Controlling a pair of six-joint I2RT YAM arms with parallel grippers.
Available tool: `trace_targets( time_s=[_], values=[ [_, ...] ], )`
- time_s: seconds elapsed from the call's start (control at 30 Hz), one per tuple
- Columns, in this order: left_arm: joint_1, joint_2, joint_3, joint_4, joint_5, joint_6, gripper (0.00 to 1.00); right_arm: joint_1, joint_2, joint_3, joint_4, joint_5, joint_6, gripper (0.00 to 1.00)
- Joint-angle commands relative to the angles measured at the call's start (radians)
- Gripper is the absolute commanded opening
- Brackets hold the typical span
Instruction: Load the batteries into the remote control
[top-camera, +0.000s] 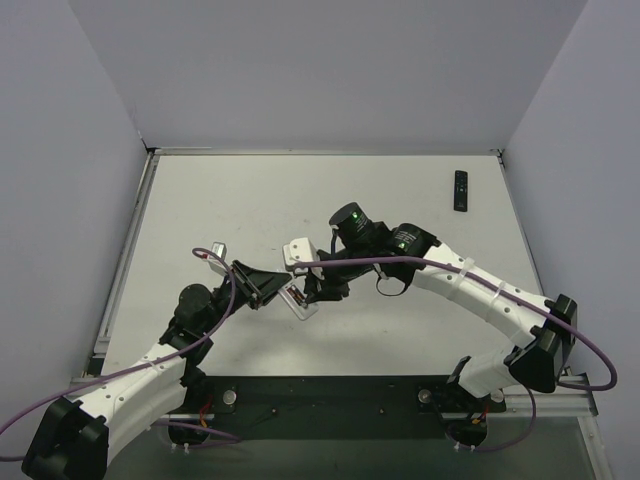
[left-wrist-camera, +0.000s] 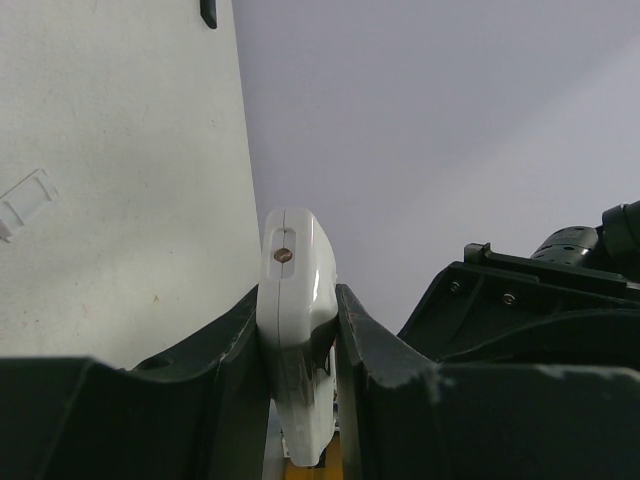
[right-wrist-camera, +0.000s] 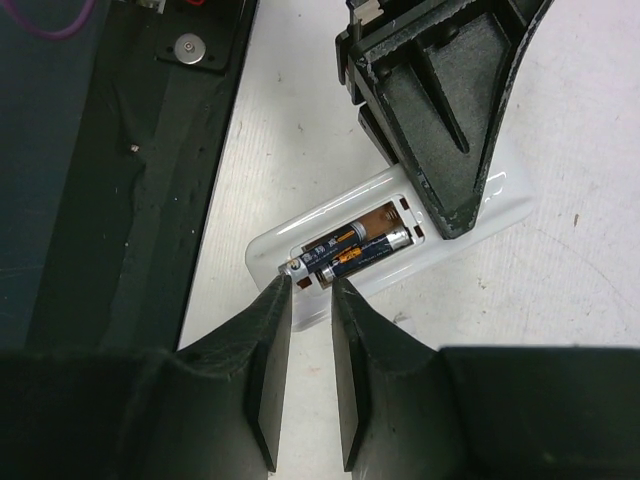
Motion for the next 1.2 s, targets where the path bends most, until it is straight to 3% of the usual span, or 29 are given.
trace_targets(
  time_s=[0.0,0.43,1.0,1.17],
  values=[
    [-0.003,-0.005,0.06,0.038,0.018,0.009,0.0,0.013,0.015,-0.002,-0.008,-0.057,-0.033,0.19],
    [-0.003,-0.005,0.072,0.035,0.024,0.006,0.0,0.033,0.046,0.001,-0.026,-0.031,-0.05,0.18],
    [-0.004,-0.004,0.089,0.038,0.036,0.012,0.0,0.064,0.131,0.036,-0.028,0.055,-0.037,0.0],
    [-0.006,-0.008,0.098,0.04,0.047,0.017,0.0,0.075,0.164,0.049,-0.028,0.071,-0.027,0.0]
  ],
)
